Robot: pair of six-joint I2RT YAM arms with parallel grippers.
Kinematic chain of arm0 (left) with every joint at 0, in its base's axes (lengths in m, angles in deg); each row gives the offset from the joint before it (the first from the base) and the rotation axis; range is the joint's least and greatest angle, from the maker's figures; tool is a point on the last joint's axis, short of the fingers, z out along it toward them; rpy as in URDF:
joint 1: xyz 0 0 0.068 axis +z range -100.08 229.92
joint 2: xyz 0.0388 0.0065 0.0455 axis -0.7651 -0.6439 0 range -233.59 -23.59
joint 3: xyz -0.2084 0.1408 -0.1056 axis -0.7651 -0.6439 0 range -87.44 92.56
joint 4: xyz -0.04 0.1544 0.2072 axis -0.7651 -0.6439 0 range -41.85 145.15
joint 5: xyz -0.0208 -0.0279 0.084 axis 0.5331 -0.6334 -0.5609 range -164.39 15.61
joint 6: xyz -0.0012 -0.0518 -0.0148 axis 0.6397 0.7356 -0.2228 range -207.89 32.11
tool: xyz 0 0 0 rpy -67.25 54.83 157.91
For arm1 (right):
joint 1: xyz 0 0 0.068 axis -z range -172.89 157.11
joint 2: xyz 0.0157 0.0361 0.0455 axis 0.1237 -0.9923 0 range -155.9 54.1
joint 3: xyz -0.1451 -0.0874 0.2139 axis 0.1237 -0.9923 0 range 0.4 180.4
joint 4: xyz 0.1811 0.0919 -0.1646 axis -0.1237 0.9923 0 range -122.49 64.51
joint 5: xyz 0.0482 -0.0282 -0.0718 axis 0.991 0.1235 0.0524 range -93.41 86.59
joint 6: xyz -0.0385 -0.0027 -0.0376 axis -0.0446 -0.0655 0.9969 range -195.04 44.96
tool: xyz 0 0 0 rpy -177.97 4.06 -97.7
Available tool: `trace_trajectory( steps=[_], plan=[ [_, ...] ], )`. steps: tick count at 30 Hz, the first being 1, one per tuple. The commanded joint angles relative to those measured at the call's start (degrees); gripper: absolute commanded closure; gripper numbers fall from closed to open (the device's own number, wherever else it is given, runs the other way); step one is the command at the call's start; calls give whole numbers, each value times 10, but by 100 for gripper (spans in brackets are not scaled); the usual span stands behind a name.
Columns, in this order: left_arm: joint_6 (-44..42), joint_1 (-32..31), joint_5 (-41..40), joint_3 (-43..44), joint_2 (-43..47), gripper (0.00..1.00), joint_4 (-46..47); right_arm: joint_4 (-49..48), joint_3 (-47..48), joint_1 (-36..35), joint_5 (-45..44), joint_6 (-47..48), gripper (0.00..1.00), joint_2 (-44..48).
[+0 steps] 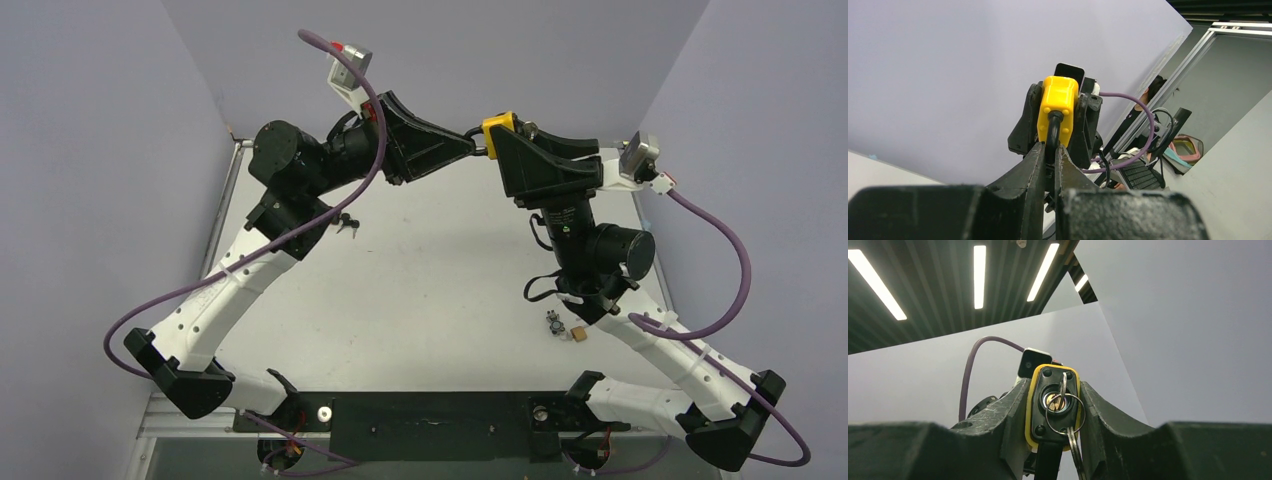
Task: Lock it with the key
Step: Lock the lock.
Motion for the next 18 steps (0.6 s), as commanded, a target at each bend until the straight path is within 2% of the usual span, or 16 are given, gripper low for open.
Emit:
trace_trajectory(
  steps=[1,5,10,14,18],
  plan=[
    [7,-80,-15,65,-12,100,79,364,-72,-48,184,20,100,-133],
    [-9,-85,-21,49,-6,100,50,368,-66,-47,184,21,100,-133],
    [-85,-67,-45,16,37,100,-31,358,-70,-31,197,6,100,-102],
    [-71,-28,-29,-42,65,99,-15,297,-88,18,232,-51,100,-68],
    [-53,-3,-14,-73,77,90,12,240,-96,52,239,-112,100,-48]
  ],
)
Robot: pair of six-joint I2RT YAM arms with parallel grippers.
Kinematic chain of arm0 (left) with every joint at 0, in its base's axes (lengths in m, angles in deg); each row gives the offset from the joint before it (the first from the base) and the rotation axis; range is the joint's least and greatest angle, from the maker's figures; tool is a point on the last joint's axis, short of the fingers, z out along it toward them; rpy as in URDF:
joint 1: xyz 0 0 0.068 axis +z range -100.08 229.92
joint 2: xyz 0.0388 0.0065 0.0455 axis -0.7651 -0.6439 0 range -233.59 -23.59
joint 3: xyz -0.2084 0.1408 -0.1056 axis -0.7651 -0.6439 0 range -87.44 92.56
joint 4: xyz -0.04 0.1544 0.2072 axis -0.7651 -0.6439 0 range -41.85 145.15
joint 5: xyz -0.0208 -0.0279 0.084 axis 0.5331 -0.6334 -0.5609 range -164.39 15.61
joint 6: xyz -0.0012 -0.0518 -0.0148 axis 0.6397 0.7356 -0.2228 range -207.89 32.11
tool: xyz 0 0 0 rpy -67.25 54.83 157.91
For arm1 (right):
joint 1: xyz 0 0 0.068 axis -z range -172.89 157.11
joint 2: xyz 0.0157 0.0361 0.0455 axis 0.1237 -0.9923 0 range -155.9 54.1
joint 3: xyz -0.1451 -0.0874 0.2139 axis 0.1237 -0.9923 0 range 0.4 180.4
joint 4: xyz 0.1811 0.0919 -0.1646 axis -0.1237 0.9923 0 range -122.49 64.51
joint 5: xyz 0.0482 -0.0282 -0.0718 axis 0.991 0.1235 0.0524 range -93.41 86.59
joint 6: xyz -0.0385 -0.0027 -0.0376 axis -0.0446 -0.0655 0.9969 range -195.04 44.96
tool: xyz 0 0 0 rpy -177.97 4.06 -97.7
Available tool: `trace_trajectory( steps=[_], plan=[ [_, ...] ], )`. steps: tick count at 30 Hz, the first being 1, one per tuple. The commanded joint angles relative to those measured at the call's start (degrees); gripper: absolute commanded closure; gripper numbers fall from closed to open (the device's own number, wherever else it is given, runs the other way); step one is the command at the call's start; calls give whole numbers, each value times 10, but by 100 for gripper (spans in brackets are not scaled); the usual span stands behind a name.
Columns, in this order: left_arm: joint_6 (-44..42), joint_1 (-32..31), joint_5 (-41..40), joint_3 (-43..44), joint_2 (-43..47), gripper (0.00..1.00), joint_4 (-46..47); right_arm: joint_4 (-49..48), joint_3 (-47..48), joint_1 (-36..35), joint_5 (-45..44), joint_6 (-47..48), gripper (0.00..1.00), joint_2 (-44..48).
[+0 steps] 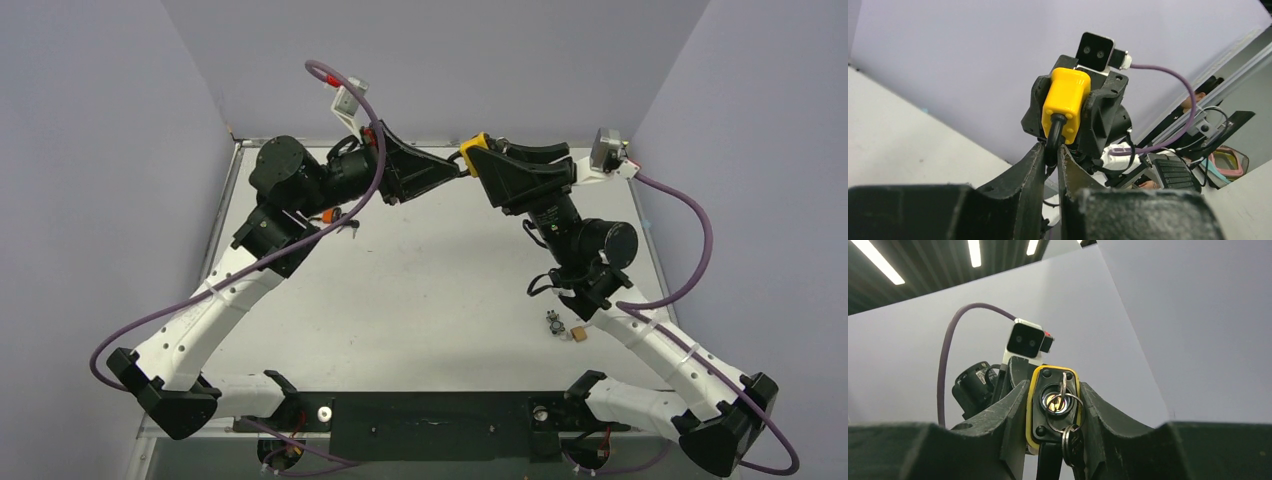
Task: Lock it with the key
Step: Lock the lock.
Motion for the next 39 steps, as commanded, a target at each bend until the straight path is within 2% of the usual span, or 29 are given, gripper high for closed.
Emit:
trace_trajectory(
  steps=[1,5,8,10,13,15,16,17,18,19,21,24,27,30,34,39],
  plan=[
    [37,-4,39,-9,12,87,132,211,-61,7,152,-64,100,-47],
    [53,5,46,-31,13,82,163,177,-68,10,136,-106,100,-35],
    [55,8,46,-42,12,82,169,153,-80,21,132,-135,100,-29],
    [57,12,45,-49,14,85,174,138,-86,29,129,-152,100,-28],
    [56,20,45,-59,18,100,174,137,-88,37,133,-164,100,-30],
    [46,27,46,-61,23,100,166,142,-90,40,140,-158,100,-31],
    [31,30,51,-59,24,100,147,145,-91,45,143,-155,95,-30],
    [21,36,56,-53,27,100,136,147,-97,56,149,-152,79,-27],
    [1,45,69,-49,29,100,106,145,-101,62,158,-151,69,-21],
    [-11,50,76,-40,30,100,89,135,-111,78,163,-151,52,-16],
    [-42,64,106,-26,31,100,36,120,-124,106,185,-149,34,1],
    [-87,77,130,-1,28,100,-40,82,-139,150,239,-157,21,22],
    [-123,81,163,17,20,100,-121,8,-156,209,297,-207,19,33],
    [-138,82,205,19,15,100,-151,-60,-166,242,335,-235,17,38],
    [-147,83,256,4,23,100,-159,-91,-156,243,382,-245,20,30],
    [-175,82,274,-2,29,100,-195,-131,-136,228,415,-268,26,16]
  ],
)
